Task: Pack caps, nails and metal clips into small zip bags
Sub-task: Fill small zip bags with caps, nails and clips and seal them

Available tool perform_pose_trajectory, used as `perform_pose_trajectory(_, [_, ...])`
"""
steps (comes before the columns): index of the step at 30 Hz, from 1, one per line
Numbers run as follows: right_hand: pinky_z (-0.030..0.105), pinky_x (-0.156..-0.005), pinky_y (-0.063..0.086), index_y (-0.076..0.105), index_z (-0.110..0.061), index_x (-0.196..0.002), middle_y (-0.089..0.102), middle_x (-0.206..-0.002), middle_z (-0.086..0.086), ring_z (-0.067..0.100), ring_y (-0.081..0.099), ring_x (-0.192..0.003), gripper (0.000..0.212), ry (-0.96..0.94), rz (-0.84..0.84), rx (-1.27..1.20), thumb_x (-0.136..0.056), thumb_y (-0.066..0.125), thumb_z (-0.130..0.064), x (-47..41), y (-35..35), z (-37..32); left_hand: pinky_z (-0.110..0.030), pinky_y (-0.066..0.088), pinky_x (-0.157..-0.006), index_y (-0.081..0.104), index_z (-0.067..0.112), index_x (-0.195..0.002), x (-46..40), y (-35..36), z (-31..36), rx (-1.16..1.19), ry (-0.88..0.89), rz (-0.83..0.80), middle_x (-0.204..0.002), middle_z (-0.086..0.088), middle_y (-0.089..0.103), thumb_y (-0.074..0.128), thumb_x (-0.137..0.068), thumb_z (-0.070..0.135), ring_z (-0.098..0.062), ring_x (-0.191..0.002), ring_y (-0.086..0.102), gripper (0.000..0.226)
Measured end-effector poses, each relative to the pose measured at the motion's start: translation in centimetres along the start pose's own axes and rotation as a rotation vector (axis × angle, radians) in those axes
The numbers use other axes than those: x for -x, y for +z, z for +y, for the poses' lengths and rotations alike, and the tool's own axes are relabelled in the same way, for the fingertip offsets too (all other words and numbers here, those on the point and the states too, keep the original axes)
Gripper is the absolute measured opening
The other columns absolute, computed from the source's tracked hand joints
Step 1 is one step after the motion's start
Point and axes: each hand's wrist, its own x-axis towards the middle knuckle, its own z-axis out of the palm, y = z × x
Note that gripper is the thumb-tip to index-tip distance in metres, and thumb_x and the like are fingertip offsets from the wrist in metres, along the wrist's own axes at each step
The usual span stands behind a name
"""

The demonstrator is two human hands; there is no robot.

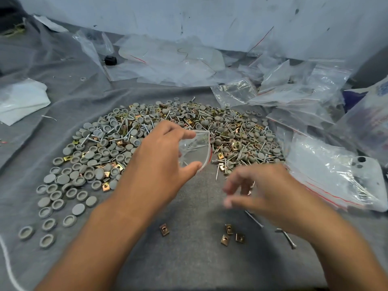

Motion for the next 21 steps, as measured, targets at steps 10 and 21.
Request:
perform_pose_trajectory(10, [0.033, -0.08, 0.05, 0.061, -0.037, -0.101, 0.051, -0.098, -0.017, -0.001, 0.052, -0.087, 0.019, -0.064, -0.341, 0.269, -0.088, 0.074, -0.039, 1.5, 2.2, -0.8, -0.008, 0.034, -0.066, 0.057, 0.036, -0.131, -0.1, 0.2, 0.1, -0.024, 0.008, -0.006, -0.109, 0.026, 0.042, 0.077, -0.076, 0.049, 0.012, -0.08, 0.047, 0.06])
perform_pose_trajectory(21, [0.023, -0.079, 0.048, 0.058, -0.032, -0.092, 0.05, -0.092, -0.016, 0.002, 0.054, -0.086, 0.017, -0.164, -0.225, 0.118, -0.091, 0.073, -0.023, 0.3, 3.0, -0.7, -0.009, 0.036, -0.069, 0.058, 0.035, -0.129, 0.1, 0.1, 0.0, -0.003, 0.012, -0.008, -0.11, 0.024, 0.046, 0.079, -0.075, 0.047, 0.011, -0.081, 0.05, 0.059])
